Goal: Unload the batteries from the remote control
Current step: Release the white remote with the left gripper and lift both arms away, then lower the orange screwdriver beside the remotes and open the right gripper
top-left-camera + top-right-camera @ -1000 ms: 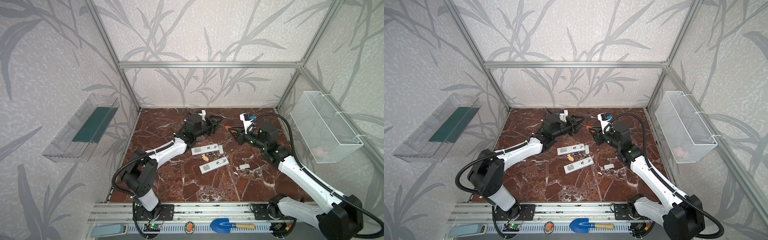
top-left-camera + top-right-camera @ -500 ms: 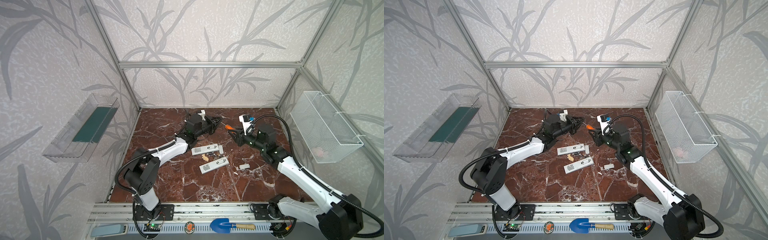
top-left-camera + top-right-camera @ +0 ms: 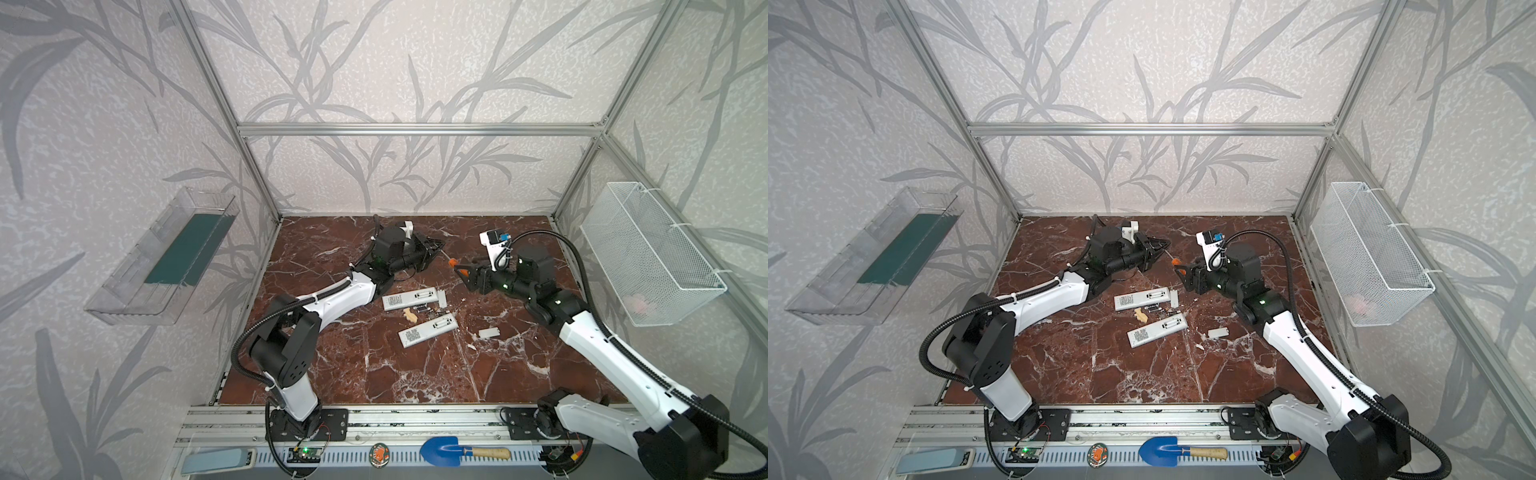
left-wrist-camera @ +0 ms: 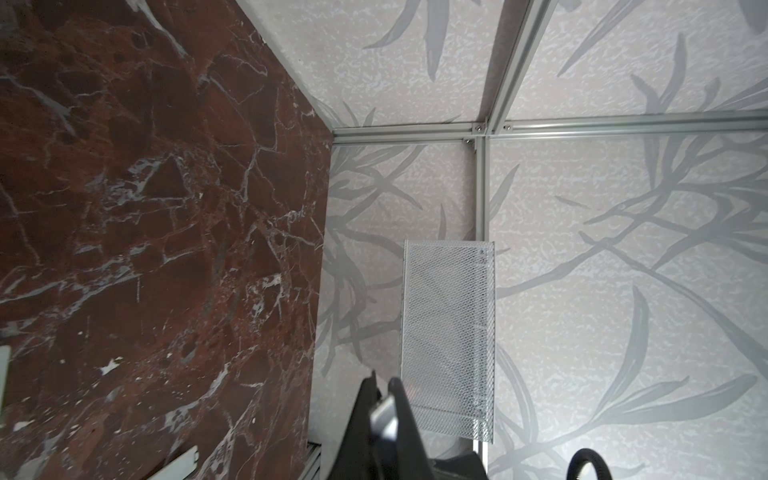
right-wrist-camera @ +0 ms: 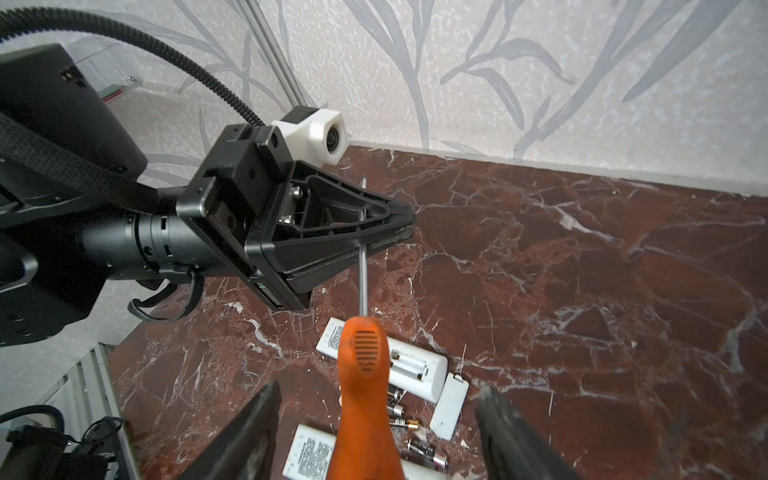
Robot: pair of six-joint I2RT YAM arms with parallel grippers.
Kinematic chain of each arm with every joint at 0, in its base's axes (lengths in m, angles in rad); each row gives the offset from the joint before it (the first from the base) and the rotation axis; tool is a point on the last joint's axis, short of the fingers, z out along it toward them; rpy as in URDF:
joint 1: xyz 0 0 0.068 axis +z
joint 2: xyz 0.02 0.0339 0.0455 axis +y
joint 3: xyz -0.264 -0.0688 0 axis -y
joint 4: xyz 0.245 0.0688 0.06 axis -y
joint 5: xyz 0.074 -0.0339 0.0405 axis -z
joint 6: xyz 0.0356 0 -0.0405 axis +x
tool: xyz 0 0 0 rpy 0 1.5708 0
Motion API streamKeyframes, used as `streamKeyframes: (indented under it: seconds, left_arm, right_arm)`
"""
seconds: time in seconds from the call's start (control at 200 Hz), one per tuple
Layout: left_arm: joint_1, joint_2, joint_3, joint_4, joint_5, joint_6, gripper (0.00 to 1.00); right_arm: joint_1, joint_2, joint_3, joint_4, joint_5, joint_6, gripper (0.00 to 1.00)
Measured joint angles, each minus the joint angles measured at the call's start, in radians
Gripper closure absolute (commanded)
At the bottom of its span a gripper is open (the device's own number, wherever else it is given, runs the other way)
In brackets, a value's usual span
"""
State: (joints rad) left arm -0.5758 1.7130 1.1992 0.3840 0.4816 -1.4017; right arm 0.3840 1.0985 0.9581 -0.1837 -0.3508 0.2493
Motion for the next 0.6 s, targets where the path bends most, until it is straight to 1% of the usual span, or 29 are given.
streamKeyframes:
  seconds: [0.13,0.195,0.29,0.35,0.405,0.52,0.6]
  left_arm:
    - [0.031,0.0,0.064,-0.144,0.07,0.113,1.0]
    - [0.048,0.0,0.085,-0.19,0.108,0.155,1.0]
    - [0.069,0.0,0.109,-0.238,0.164,0.2,1.0]
    - [0.081,0.0,0.124,-0.266,0.193,0.224,1.0]
    - [0.087,0.0,0.141,-0.288,0.214,0.244,1.0]
    - [0.088,0.0,0.164,-0.309,0.246,0.27,1.0]
    - [0.088,0.0,0.167,-0.314,0.257,0.281,1.0]
  right_arm:
    - [-0.092,0.005,0.14,-0.174,-0.088,0.048,0.19]
    - [-0.114,0.03,0.206,-0.24,-0.19,0.059,0.2]
    - [-0.118,0.112,0.275,-0.299,-0.371,0.073,0.2]
    - [-0.118,0.171,0.284,-0.319,-0.466,0.082,0.2]
    - [-0.116,0.22,0.281,-0.343,-0.529,0.093,0.2]
    - [-0.107,0.283,0.267,-0.372,-0.608,0.11,0.2]
    - [-0.091,0.3,0.262,-0.37,-0.647,0.123,0.25]
